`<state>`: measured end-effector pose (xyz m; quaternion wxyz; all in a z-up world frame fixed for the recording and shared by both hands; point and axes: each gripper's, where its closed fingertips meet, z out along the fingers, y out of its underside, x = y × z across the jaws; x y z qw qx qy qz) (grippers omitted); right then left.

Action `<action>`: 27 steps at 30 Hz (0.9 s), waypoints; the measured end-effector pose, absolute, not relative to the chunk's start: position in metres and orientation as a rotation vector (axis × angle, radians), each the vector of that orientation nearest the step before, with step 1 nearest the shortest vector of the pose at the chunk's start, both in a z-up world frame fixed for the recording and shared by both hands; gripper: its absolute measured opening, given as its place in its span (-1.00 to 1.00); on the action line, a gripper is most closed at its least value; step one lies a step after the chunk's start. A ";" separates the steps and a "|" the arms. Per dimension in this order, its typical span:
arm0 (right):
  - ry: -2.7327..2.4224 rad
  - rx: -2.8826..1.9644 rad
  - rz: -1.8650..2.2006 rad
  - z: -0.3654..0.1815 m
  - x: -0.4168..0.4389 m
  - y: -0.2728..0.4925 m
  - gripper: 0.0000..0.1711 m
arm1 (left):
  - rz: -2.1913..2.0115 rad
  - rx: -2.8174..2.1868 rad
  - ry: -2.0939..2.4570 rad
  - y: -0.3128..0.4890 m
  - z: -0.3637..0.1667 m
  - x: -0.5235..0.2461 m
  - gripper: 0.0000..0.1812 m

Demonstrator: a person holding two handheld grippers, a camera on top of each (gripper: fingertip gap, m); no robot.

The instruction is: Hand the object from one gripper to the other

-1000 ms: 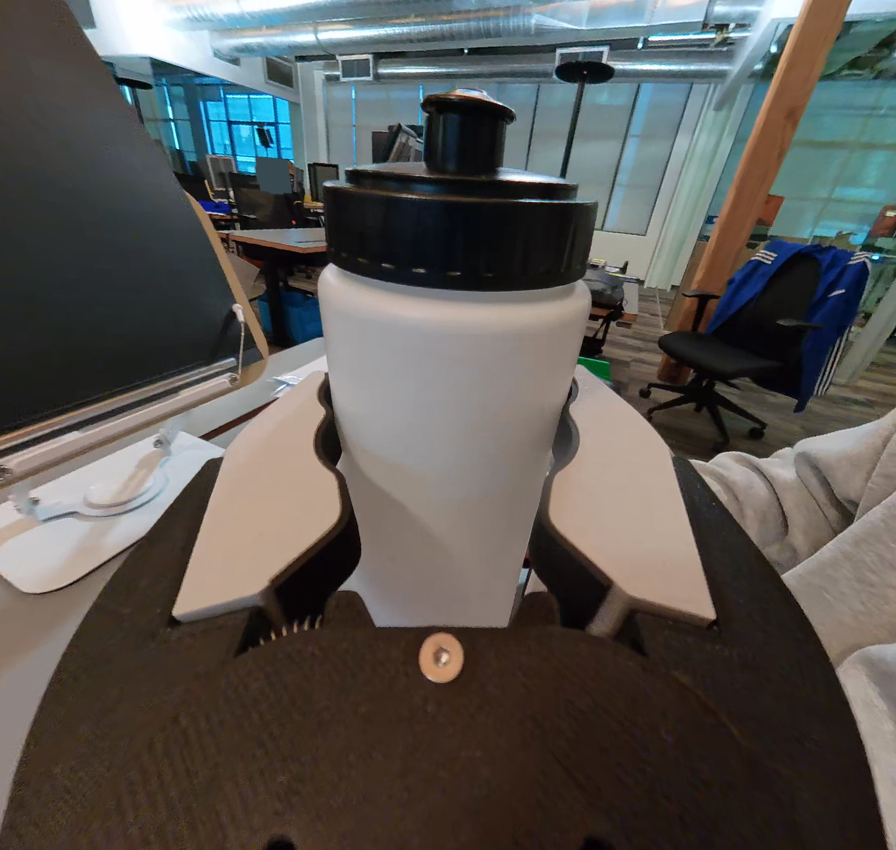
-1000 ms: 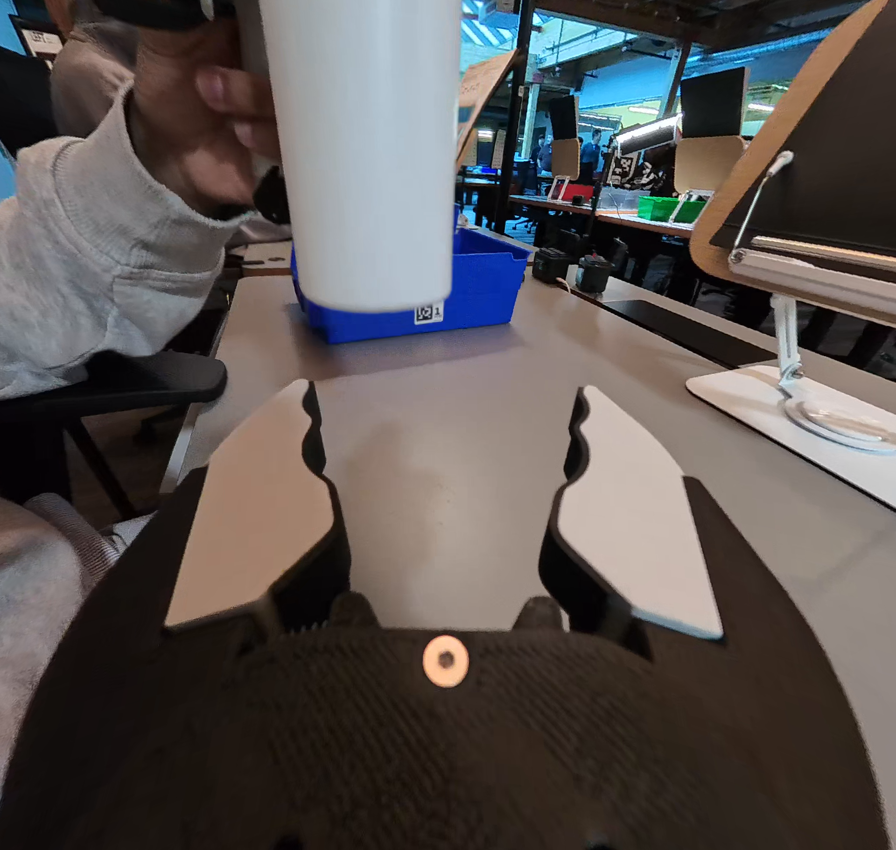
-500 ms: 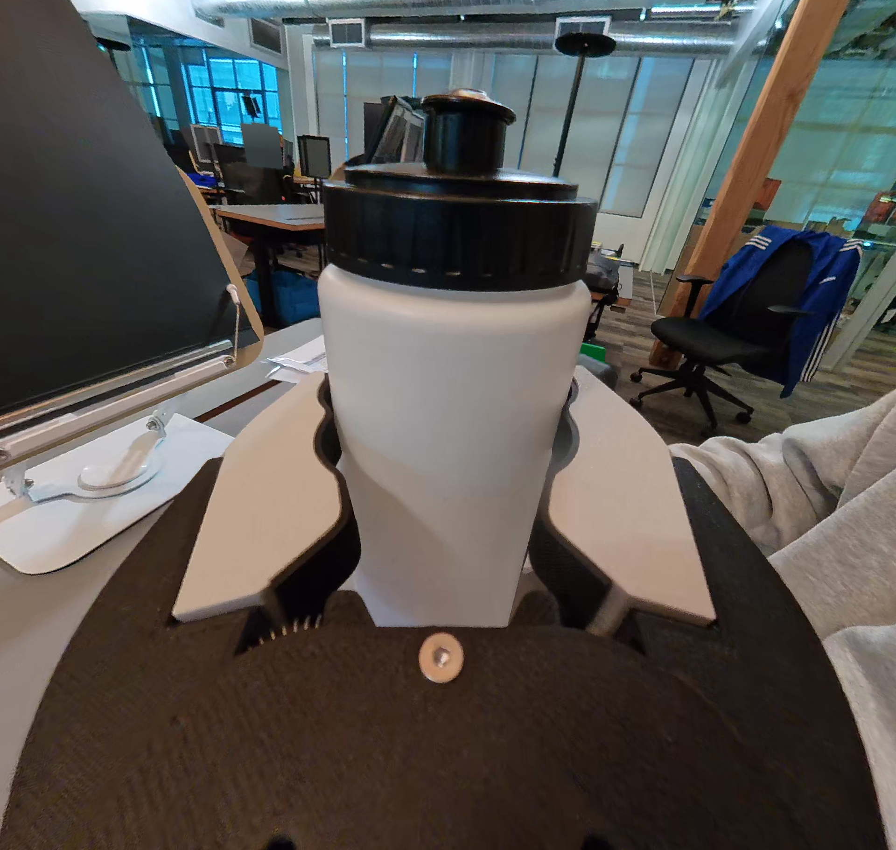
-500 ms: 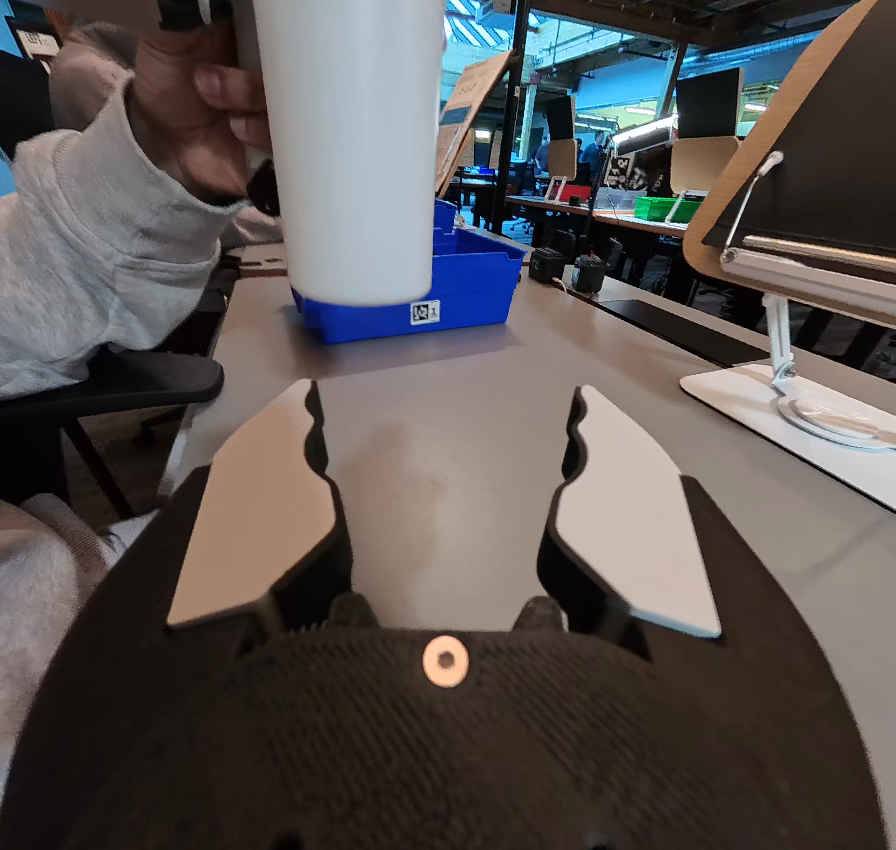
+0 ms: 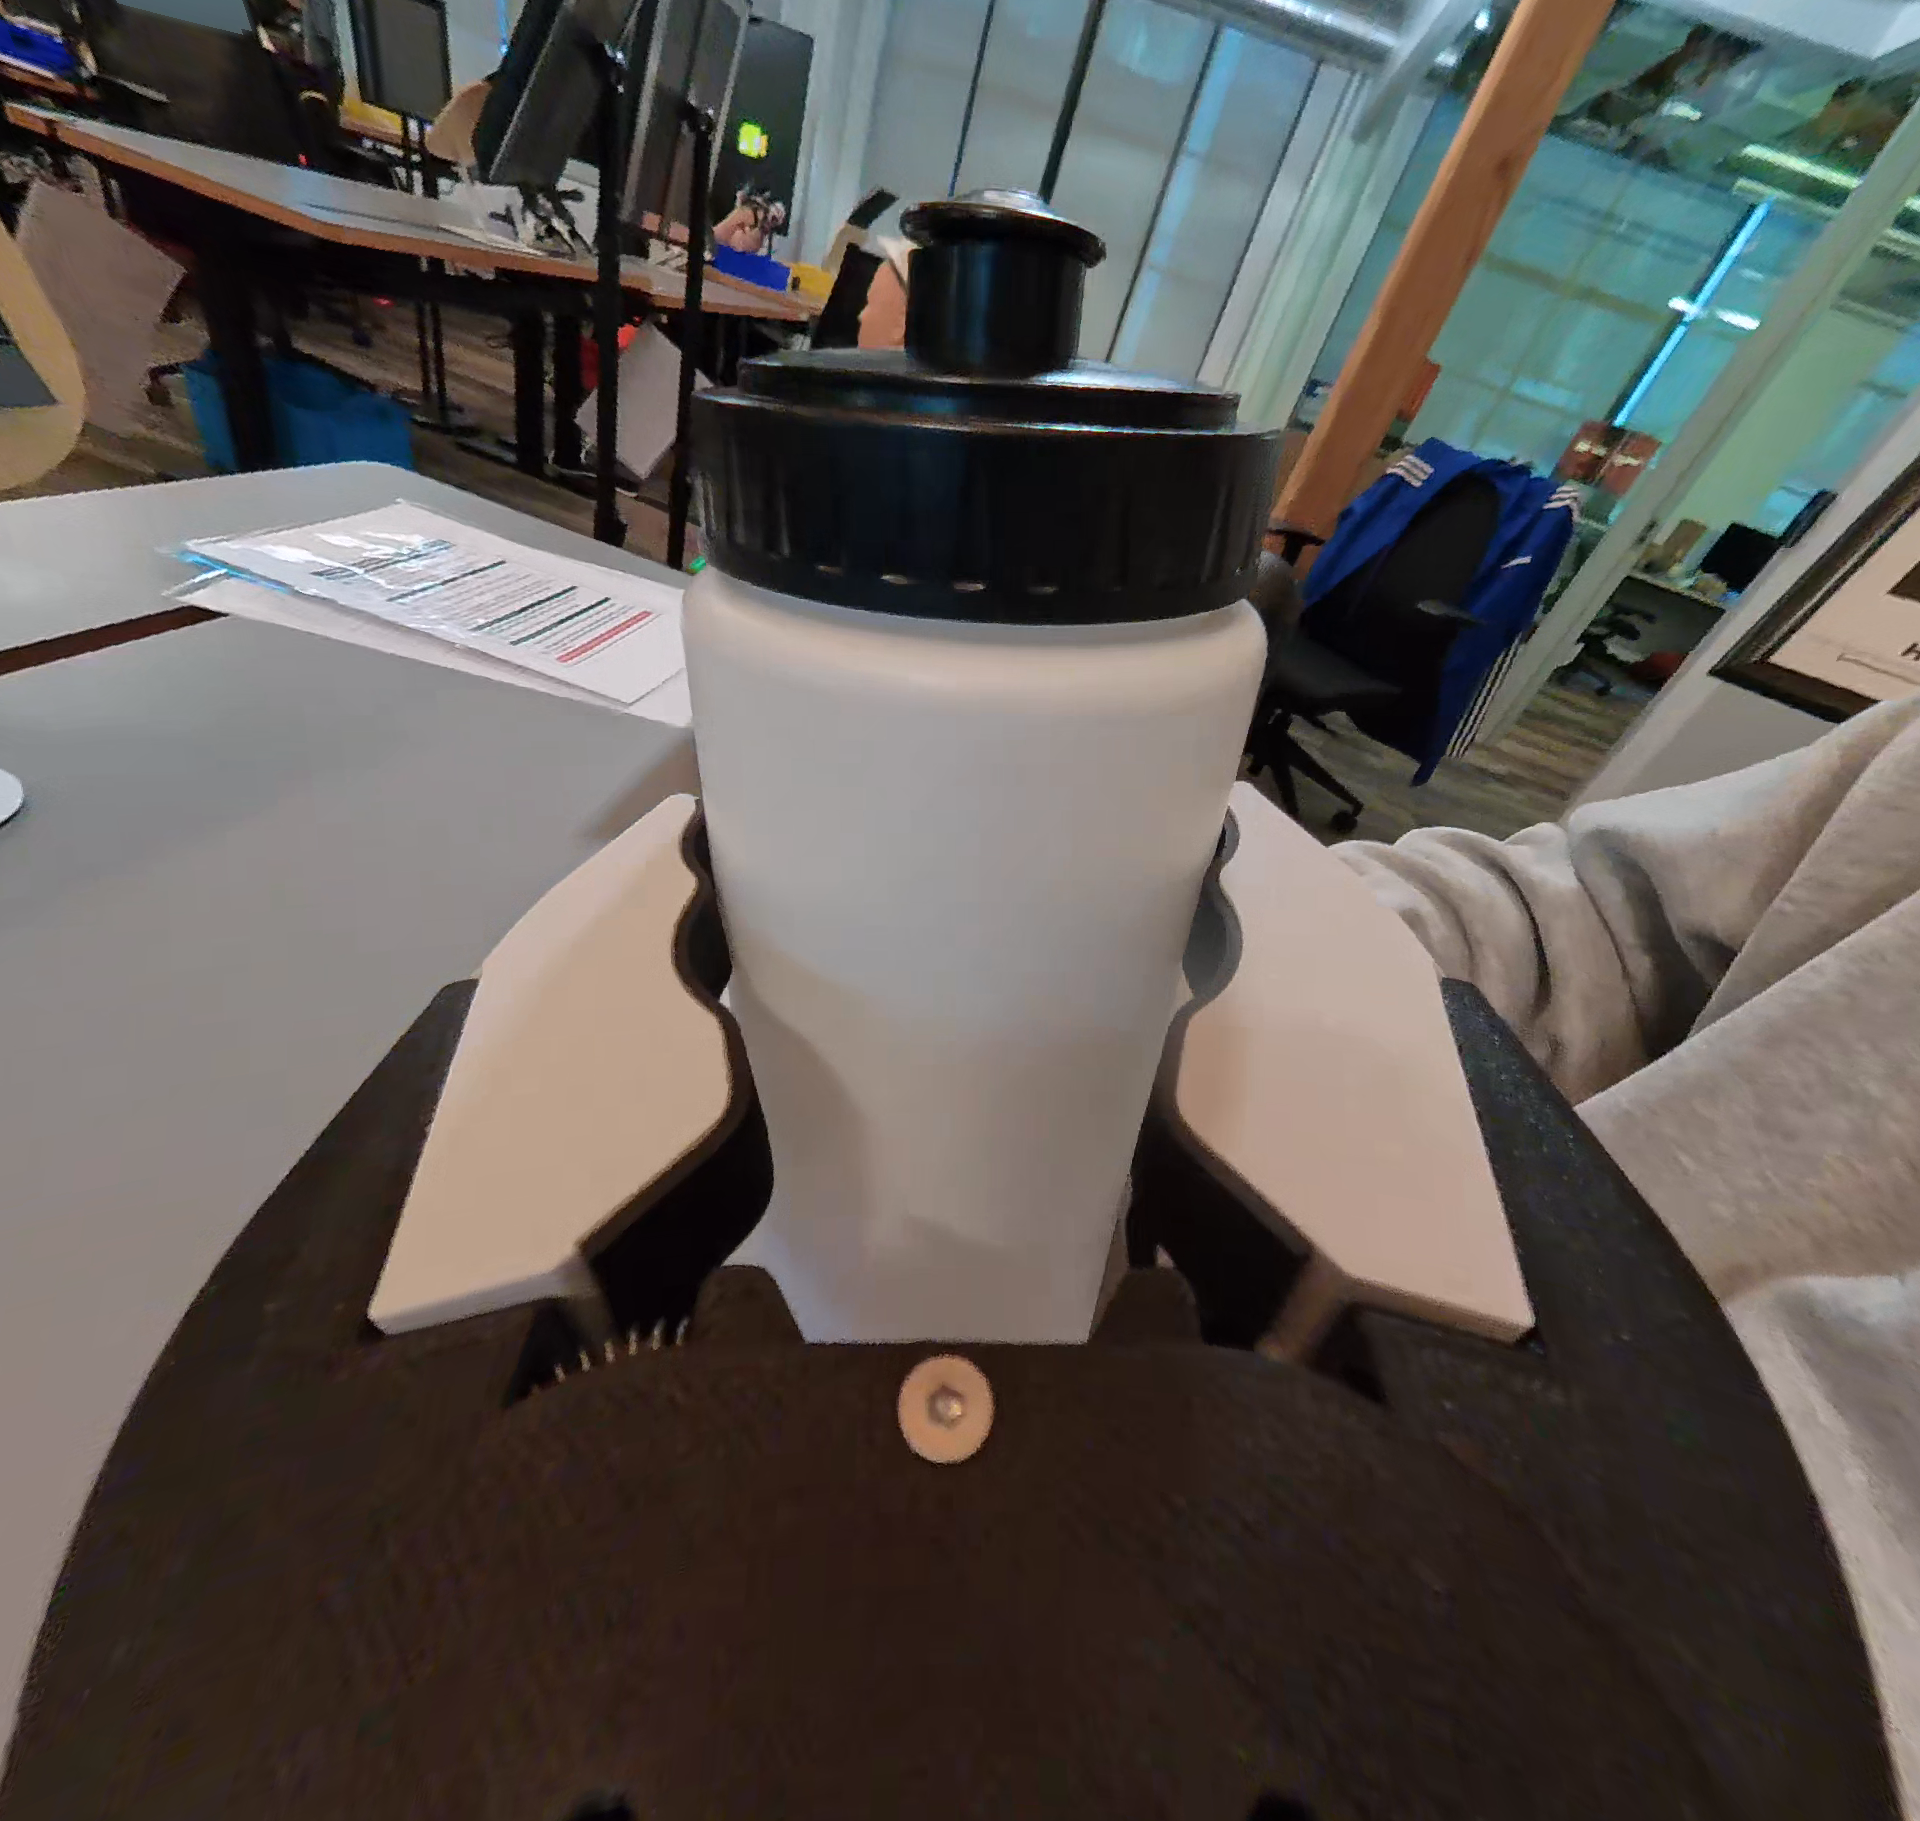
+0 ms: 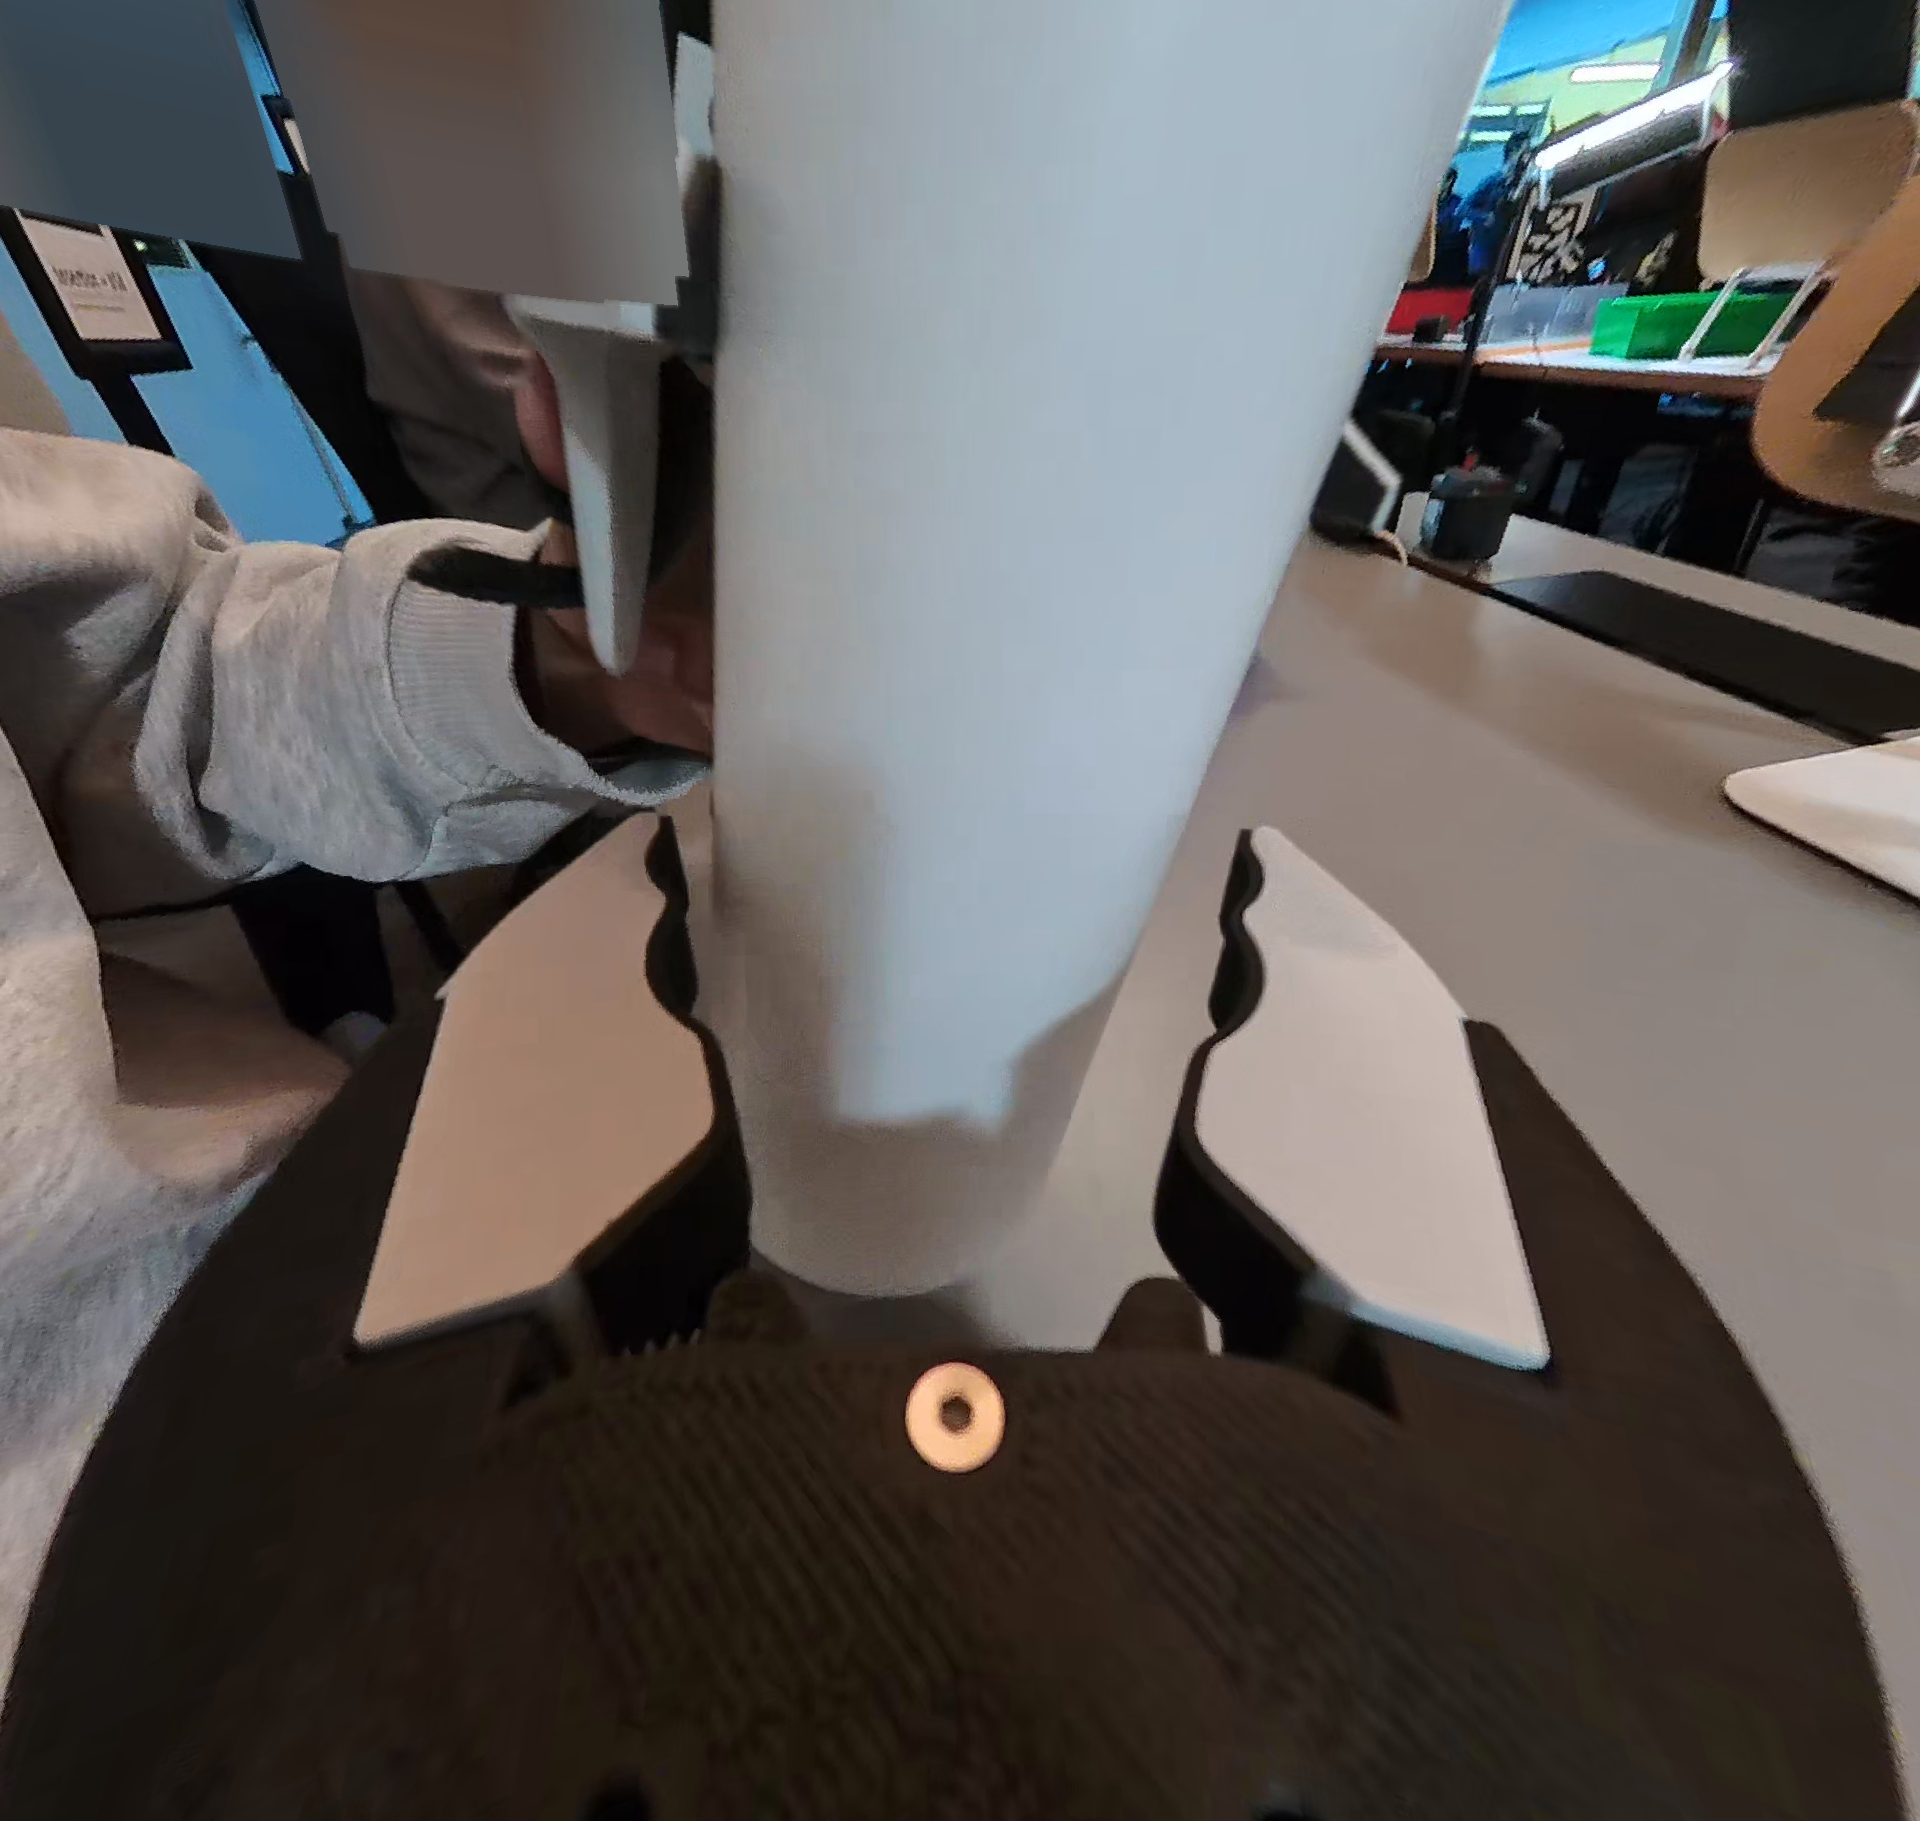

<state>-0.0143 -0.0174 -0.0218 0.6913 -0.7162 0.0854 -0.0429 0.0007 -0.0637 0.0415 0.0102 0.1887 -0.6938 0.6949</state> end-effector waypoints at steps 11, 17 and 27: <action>0.200 -1.623 -0.050 -0.021 -0.019 -0.012 0.01 | 2.210 0.582 -2.100 -0.064 0.047 -0.002 -0.01; 0.244 -1.598 -0.065 -0.013 -0.010 -0.016 0.00 | 2.262 0.700 -2.203 -0.061 0.045 0.013 0.32; 0.512 -1.521 -0.383 0.076 0.051 -0.106 -0.01 | 2.264 0.757 -2.122 -0.058 0.028 0.023 0.15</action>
